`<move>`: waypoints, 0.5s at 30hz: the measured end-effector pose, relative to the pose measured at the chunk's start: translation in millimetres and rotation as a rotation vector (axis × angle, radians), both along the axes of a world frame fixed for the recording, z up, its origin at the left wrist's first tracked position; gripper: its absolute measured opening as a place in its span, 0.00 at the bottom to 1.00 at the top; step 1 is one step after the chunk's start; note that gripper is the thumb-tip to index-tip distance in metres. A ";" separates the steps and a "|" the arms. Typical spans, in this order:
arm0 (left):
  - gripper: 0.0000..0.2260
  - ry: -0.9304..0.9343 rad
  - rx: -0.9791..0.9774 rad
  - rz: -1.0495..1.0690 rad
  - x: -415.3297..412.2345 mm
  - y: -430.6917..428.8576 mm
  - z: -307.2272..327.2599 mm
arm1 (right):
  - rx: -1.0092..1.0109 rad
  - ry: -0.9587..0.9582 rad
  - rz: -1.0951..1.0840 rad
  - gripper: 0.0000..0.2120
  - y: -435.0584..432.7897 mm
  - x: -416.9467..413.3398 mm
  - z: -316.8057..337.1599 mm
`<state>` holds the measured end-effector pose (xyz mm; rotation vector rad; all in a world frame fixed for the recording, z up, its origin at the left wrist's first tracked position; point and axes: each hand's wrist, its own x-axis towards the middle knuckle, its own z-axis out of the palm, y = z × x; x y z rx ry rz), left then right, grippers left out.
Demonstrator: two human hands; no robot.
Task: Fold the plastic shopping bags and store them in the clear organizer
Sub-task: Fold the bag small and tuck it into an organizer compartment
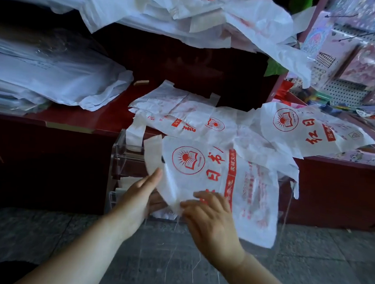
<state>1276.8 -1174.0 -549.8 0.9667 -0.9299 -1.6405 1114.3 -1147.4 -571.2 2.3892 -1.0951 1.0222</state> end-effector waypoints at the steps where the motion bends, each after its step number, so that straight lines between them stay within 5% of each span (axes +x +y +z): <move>1: 0.10 0.018 0.033 0.021 -1.8 1.0 0.9 | 0.024 0.018 0.017 0.04 2.6 0.5 -7.7; 7: 0.08 -0.092 0.087 0.216 -15.0 -0.5 -4.6 | 0.255 -0.072 -0.026 0.08 10.8 -11.1 -15.3; 11: 0.12 -0.095 0.044 0.188 -12.1 -5.5 -8.6 | 0.380 -0.756 -0.346 0.17 4.2 -40.4 -1.6; 15: 0.12 -0.107 0.086 0.108 -8.1 -4.1 -12.6 | 0.750 -1.330 -0.548 0.17 -8.7 -78.6 8.5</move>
